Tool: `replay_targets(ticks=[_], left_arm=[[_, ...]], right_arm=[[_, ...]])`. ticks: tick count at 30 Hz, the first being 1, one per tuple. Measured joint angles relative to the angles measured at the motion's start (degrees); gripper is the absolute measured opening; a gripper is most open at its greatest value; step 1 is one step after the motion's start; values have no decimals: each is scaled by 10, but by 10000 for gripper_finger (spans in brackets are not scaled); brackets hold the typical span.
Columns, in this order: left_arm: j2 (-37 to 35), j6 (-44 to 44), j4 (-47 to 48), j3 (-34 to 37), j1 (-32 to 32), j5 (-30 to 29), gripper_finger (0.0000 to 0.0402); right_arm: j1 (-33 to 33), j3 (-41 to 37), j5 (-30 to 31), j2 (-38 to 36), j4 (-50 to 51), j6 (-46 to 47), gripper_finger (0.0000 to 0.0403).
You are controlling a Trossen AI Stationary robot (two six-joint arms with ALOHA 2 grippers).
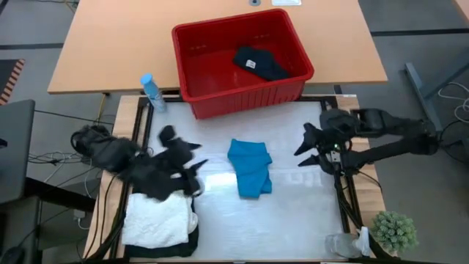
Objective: Fold Laundry from Bin
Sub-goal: Fold the blue shorts from the red bin
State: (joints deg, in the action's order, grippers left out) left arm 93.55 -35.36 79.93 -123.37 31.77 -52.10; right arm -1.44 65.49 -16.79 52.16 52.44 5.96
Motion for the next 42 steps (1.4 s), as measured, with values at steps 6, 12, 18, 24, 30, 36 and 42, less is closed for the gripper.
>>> replay_targets(ticks=[6,12,18,24,30,36,42], left_arm=[[-9,-109,96,10,31,15,201],[-13,-107,61,98,27,45,201],[-38,-115,-51,223,25,91,201],[-81,-2,-248,342,-7,214,201],[-120,45,-347,424,-35,307,201],[-123,68,-350,443,-30,324,201],[-127,92,-385,471,-18,341,201]], right_arm=[[6,-127,95,-17,-129,0,223],[35,-166,94,78,-182,-97,223],[92,-152,92,212,-216,-236,223],[142,-102,117,332,-227,-295,223],[158,-39,137,417,-242,-304,223],[156,-1,124,466,-252,-309,223],[159,4,125,495,-250,-320,223]])
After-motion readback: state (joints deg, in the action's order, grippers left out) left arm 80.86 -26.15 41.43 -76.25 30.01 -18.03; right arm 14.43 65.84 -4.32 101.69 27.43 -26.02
